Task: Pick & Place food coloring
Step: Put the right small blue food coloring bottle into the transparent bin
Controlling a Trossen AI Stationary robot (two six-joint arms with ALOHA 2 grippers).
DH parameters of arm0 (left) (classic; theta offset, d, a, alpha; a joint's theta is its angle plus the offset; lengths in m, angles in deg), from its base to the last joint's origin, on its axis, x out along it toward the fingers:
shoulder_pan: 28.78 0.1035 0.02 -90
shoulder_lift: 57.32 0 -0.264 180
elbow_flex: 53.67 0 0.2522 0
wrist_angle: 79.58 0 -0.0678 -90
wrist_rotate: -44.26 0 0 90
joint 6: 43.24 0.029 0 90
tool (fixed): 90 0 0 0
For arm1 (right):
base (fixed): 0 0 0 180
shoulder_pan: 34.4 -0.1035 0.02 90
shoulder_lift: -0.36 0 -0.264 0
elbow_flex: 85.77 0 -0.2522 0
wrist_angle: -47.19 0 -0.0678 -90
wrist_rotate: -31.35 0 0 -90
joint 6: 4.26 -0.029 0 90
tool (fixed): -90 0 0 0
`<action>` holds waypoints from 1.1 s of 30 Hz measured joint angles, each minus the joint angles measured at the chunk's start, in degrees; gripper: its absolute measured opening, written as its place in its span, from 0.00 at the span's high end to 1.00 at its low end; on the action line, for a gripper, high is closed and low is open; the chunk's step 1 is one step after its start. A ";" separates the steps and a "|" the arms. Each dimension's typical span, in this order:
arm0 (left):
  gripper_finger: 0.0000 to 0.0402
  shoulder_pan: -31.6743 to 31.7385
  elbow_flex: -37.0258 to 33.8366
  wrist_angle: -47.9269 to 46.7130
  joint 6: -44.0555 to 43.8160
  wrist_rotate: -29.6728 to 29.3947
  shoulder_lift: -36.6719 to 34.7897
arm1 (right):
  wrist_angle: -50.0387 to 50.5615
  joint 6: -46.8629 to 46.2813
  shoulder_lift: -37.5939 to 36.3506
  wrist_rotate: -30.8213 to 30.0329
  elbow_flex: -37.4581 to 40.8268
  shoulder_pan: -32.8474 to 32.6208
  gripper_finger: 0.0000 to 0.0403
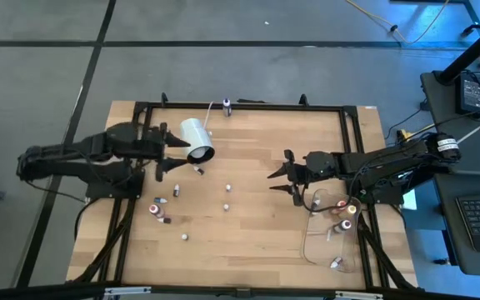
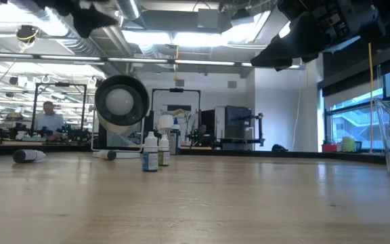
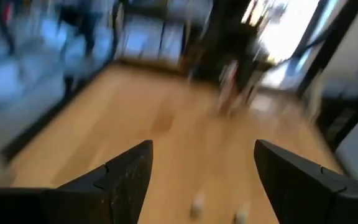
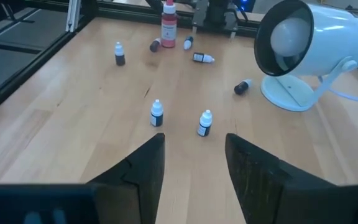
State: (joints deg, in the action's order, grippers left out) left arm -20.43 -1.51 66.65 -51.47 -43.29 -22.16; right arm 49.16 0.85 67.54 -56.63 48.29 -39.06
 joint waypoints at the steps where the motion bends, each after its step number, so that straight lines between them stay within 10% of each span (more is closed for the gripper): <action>1: 0.32 -1.17 2.81 -4.44 -0.22 -1.76 2.64 | 0.06 0.00 0.00 0.00 0.00 0.00 0.58; 10: 0.32 -10.79 20.33 -27.52 -5.60 -7.96 23.96 | 0.70 0.11 -0.04 0.00 0.00 0.00 0.58; 33: 0.32 -22.72 23.55 -3.15 6.12 -8.89 56.29 | 1.50 -0.07 -0.04 0.02 0.00 0.00 0.58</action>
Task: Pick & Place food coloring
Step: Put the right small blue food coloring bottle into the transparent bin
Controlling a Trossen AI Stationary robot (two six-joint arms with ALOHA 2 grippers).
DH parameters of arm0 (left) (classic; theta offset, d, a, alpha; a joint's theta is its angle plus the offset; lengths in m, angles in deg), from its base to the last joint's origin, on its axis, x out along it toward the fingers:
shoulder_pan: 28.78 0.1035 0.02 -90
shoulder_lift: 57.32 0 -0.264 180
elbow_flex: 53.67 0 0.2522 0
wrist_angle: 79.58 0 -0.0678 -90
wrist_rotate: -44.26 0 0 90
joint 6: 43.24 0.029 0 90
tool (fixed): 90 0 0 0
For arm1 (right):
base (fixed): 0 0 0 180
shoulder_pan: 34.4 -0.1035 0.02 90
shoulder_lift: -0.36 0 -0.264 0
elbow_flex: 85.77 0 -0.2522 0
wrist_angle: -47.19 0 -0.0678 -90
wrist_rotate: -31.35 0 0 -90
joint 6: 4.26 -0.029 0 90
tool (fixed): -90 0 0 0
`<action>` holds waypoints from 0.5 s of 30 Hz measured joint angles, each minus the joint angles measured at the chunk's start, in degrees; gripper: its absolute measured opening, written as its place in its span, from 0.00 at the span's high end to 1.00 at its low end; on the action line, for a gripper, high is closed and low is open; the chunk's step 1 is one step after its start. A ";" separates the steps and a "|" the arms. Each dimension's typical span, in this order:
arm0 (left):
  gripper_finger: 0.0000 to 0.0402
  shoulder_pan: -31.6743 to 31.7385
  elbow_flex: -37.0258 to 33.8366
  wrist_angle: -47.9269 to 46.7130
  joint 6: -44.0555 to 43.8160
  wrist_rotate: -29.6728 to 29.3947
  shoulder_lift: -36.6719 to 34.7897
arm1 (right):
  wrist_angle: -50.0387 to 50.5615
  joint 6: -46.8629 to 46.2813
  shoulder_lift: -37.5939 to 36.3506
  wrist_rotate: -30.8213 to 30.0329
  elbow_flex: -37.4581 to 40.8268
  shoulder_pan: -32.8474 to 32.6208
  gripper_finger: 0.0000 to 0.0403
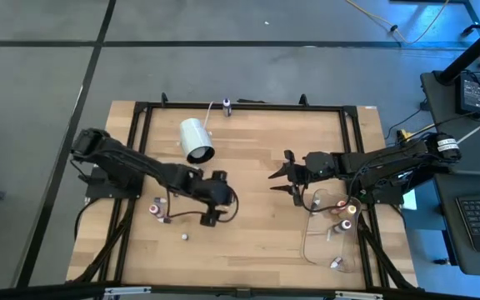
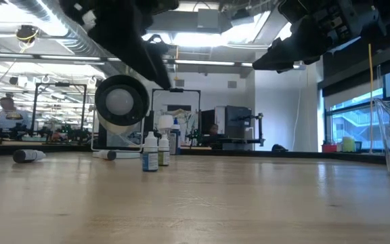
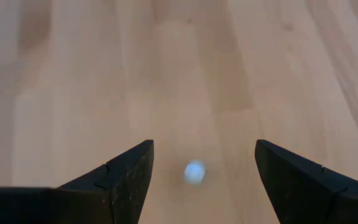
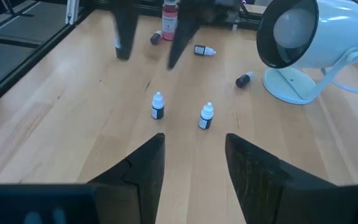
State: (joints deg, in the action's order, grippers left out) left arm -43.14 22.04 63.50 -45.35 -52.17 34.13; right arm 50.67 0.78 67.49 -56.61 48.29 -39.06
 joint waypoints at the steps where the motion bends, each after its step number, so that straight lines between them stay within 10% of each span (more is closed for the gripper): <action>1: 0.32 -0.29 0.00 1.50 0.32 0.10 1.04 | 0.00 0.00 0.00 0.02 0.00 0.00 0.58; 15: 0.32 -0.53 -0.28 1.55 -7.16 -0.11 10.57 | 0.17 -0.24 0.00 0.04 0.00 0.00 0.58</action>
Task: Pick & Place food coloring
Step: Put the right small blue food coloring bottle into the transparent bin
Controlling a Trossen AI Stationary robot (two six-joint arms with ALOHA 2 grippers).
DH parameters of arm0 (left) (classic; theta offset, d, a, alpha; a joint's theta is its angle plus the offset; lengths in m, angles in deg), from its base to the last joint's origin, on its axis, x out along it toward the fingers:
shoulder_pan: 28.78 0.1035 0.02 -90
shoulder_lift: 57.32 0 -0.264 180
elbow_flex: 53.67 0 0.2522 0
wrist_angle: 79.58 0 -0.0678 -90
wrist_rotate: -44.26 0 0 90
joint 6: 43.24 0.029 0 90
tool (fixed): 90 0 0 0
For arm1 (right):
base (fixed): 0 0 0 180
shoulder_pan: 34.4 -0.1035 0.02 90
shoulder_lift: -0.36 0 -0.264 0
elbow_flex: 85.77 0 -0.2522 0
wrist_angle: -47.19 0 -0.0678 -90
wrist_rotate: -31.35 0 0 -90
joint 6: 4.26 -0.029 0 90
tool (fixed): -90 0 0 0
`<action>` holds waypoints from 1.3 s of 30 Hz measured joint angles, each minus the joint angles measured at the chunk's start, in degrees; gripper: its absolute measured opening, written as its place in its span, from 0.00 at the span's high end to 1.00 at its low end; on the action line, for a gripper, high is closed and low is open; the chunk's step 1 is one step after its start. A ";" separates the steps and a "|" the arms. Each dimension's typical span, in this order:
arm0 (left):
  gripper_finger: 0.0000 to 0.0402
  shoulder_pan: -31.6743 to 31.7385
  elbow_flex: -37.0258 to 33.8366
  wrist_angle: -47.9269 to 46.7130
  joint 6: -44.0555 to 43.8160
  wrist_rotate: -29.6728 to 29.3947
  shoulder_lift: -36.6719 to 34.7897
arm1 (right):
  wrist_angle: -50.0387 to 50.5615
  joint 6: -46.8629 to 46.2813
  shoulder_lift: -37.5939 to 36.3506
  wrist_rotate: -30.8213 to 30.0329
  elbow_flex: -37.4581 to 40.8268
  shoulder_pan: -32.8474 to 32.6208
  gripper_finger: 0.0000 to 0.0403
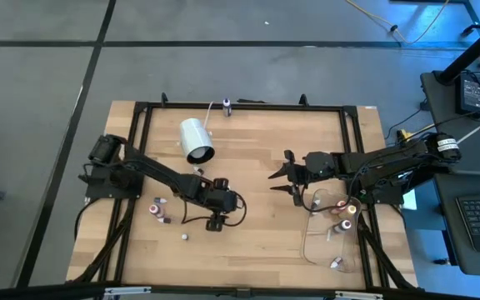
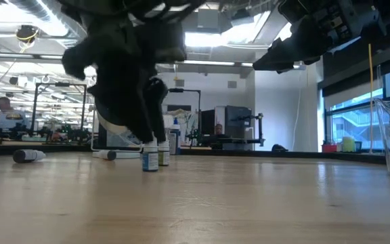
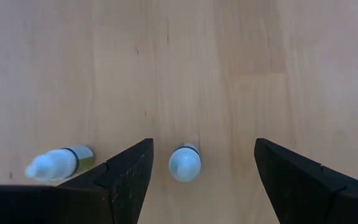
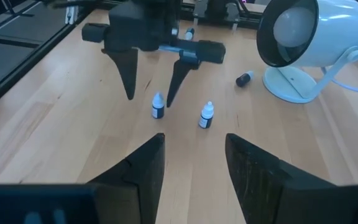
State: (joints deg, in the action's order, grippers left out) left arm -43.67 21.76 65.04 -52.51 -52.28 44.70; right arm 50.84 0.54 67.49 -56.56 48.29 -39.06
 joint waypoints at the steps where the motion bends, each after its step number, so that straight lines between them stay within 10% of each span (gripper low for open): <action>1: 0.32 0.00 0.00 -0.01 -0.01 0.03 0.38 | 0.02 0.00 0.00 0.00 0.00 0.00 0.58; 17: 0.34 -0.01 -0.02 -0.03 -0.03 0.19 1.02 | 0.15 -0.01 0.00 0.00 0.00 -0.02 0.58; 39: 0.72 -0.01 -0.02 -0.03 1.56 0.01 1.00 | 0.15 0.20 0.00 0.00 0.00 -0.02 0.58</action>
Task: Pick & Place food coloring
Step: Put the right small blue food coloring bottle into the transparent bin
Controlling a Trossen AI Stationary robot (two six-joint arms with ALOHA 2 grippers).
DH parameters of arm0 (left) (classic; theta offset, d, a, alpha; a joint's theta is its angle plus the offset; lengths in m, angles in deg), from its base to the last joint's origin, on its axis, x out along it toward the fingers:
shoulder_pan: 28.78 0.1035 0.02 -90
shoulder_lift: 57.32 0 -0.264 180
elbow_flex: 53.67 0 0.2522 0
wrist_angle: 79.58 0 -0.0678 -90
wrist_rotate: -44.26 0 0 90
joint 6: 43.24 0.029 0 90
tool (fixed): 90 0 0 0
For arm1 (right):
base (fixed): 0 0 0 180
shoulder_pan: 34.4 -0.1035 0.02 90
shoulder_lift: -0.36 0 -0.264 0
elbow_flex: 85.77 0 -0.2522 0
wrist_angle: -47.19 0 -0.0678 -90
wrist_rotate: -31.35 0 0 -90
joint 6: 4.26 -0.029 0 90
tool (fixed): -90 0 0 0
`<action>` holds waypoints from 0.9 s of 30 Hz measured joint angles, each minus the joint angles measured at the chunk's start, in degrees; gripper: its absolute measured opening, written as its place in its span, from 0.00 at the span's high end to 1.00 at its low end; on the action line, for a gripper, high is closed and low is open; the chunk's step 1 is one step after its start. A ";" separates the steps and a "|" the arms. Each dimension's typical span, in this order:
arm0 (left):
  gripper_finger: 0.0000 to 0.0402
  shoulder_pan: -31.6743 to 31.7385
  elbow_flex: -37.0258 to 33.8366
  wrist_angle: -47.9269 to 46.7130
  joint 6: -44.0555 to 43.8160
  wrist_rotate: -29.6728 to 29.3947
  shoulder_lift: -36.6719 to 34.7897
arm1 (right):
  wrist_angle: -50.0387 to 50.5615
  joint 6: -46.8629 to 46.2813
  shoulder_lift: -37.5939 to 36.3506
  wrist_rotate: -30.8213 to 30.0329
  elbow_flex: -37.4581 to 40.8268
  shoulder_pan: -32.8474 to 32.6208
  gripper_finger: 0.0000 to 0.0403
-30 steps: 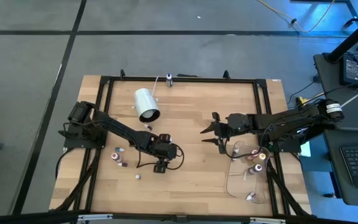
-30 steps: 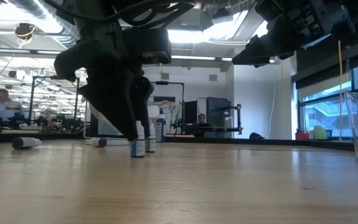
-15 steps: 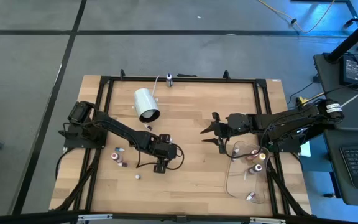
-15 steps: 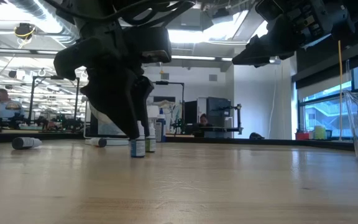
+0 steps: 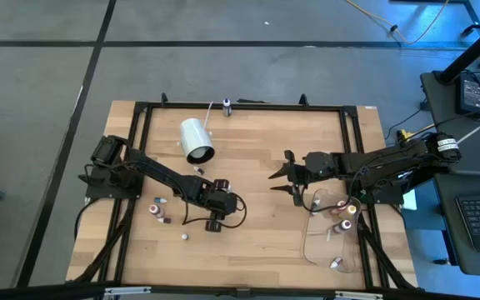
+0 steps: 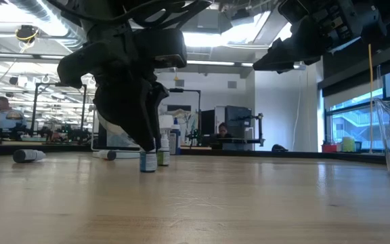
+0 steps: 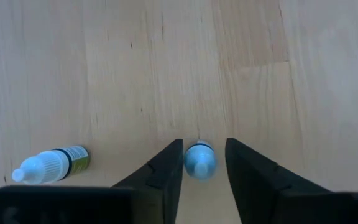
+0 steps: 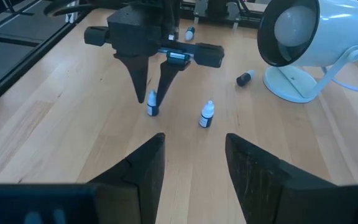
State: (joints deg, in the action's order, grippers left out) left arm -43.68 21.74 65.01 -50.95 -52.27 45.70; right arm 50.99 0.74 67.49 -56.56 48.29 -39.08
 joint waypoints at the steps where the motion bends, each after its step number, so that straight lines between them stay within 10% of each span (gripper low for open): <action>1: 0.73 0.00 0.00 0.00 0.32 0.00 0.00 | 0.00 0.00 0.00 0.00 0.00 0.00 0.58; 17: 0.83 0.00 4.57 0.89 5.95 -0.28 -0.07 | -0.09 -1.36 0.00 1.09 0.00 0.02 0.58; 27: 0.83 0.04 10.45 8.01 8.56 -15.96 -0.11 | -7.07 2.68 4.52 5.12 -0.02 -1.51 0.57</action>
State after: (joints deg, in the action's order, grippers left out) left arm -43.64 32.18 73.02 -42.38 -68.23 45.59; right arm 43.92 3.42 72.01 -51.45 48.27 -40.60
